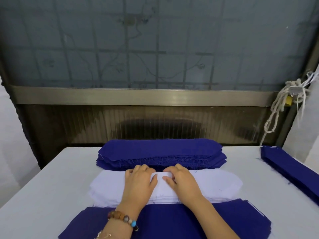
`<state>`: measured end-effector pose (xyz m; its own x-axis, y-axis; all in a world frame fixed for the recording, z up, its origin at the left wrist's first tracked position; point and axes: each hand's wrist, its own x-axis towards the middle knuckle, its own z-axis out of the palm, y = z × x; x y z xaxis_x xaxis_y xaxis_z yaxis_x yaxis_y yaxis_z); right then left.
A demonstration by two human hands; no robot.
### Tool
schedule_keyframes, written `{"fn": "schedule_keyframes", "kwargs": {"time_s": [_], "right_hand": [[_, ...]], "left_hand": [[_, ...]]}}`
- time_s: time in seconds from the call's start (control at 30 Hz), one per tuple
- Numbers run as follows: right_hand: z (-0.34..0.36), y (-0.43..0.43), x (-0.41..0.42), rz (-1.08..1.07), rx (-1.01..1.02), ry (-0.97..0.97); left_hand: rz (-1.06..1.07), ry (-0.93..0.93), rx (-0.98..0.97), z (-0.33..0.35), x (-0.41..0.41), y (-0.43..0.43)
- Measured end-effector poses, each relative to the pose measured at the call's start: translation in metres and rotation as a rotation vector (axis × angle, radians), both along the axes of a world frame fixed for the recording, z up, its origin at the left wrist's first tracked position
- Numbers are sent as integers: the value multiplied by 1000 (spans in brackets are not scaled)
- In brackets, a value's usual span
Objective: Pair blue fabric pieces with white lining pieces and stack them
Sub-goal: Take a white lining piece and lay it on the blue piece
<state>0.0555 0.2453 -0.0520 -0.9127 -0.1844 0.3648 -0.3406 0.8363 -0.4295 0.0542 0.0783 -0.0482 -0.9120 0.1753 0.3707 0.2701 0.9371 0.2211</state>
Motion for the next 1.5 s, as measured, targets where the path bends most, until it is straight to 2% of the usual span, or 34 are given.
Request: {"fn": "schedule_keyframes", "kwargs": {"time_s": [0.4, 0.6, 0.83, 0.93, 1.03, 1.3, 1.5], "right_hand": [[6, -3, 9, -44, -168, -8], [9, -3, 9, -86, -197, -47], [11, -7, 9, -83, -68, -13], [11, -8, 11, -63, 22, 18], [11, -7, 12, -52, 7, 34], [8, -5, 13, -76, -74, 20], [8, -5, 13, -56, -57, 54]], "left_hand": [[-47, 103, 121, 8, 7, 1], [-87, 54, 132, 7, 5, -1], [-37, 11, 69, 5, 5, 1], [-3, 8, -33, 4, 4, 1], [-15, 14, -42, 8, 5, 2], [-56, 219, 151, 21, 13, 0], [-16, 280, 121, 22, 13, -2]]}}
